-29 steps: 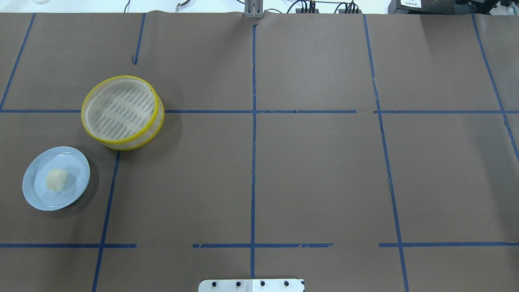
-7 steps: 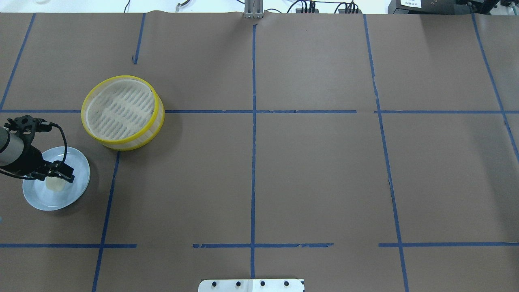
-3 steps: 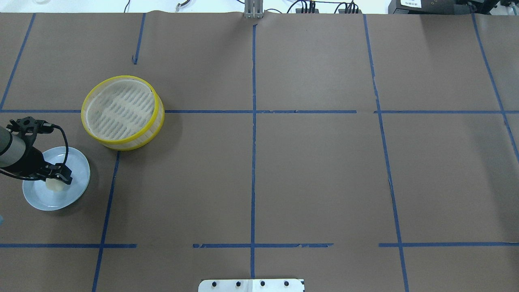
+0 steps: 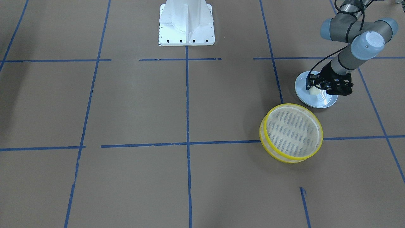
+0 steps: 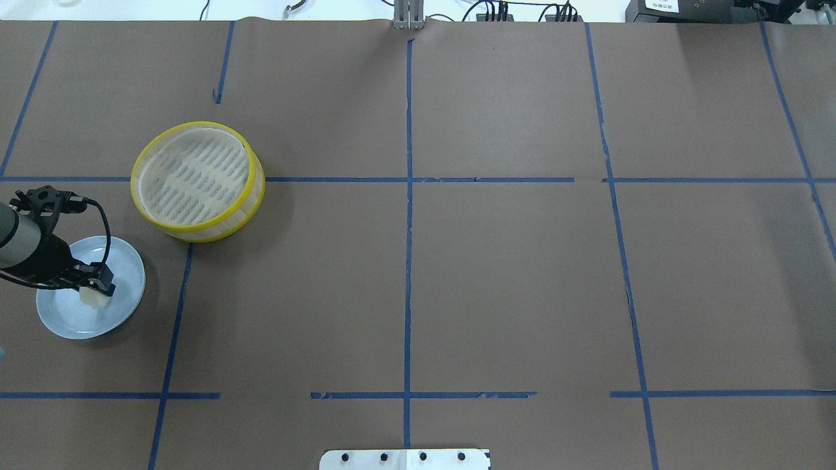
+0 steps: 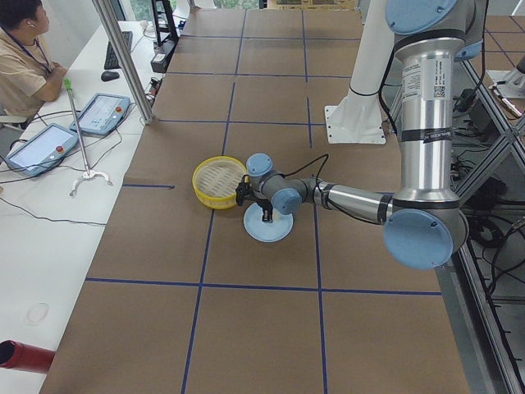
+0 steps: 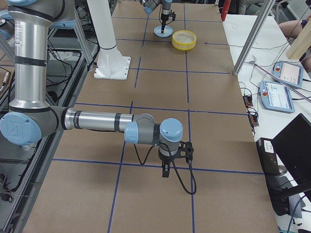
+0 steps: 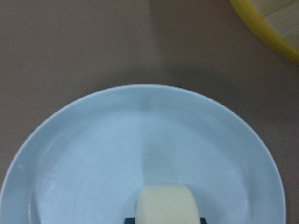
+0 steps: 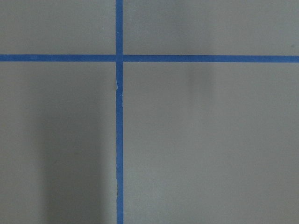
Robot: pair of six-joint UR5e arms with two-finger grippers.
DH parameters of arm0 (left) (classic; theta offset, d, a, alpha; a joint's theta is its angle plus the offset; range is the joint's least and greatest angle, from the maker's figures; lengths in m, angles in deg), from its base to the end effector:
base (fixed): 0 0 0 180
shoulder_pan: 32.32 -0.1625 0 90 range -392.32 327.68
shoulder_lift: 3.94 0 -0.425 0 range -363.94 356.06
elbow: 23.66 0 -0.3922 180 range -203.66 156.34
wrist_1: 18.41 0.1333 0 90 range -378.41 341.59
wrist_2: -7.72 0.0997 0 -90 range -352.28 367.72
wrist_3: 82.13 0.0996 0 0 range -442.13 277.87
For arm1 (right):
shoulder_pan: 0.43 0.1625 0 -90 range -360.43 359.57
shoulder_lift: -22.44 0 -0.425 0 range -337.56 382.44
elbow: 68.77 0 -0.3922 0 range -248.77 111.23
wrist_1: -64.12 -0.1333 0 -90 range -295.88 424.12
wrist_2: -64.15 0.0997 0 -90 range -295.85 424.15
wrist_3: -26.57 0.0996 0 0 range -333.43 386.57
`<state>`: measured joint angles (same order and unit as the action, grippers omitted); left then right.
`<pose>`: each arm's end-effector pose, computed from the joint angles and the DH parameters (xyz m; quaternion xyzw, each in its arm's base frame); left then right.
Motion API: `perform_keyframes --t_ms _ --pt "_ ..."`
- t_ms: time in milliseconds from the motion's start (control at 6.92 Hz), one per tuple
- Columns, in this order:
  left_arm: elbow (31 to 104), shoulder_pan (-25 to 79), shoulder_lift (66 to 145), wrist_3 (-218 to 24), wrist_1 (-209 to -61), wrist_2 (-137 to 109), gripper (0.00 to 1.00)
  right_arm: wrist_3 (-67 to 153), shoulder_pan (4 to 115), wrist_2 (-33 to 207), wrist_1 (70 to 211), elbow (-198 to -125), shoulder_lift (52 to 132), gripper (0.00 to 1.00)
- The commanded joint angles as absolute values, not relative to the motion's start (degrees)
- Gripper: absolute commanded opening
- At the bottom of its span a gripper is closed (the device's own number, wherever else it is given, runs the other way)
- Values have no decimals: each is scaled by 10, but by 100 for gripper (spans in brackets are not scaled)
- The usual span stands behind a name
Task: Place bun in steamer
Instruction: 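Carry the bun with the left gripper and lower it into the steamer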
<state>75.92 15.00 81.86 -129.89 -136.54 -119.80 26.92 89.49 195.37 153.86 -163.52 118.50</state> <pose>0.2761 -0.4066 0.5604 -0.0263 0.4107 0.0524 0.9099 0.0670 -0.4456 0.6708 -0.0099 -0.3520 0.0054 0.9359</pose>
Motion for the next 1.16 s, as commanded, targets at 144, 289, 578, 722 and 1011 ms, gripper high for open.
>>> perform_keyframes --t_ms 144,289,578,722,1011 --pt "823 196 814 -1301 -1359 -1199 34 269 895 1954 1539 -1635 1185 100" --pt "823 244 827 -1301 -1360 -1200 35 269 895 1954 1539 -1635 1185 100" --pt "771 260 920 -1302 -1358 -1198 39 269 895 1954 1539 -1635 1185 100" --pt "731 260 967 -1304 -1351 -1198 40 269 895 1954 1539 -1635 1185 100" --pt "646 255 1052 -1323 -1318 -1195 39 269 895 1954 1539 -1635 1185 100"
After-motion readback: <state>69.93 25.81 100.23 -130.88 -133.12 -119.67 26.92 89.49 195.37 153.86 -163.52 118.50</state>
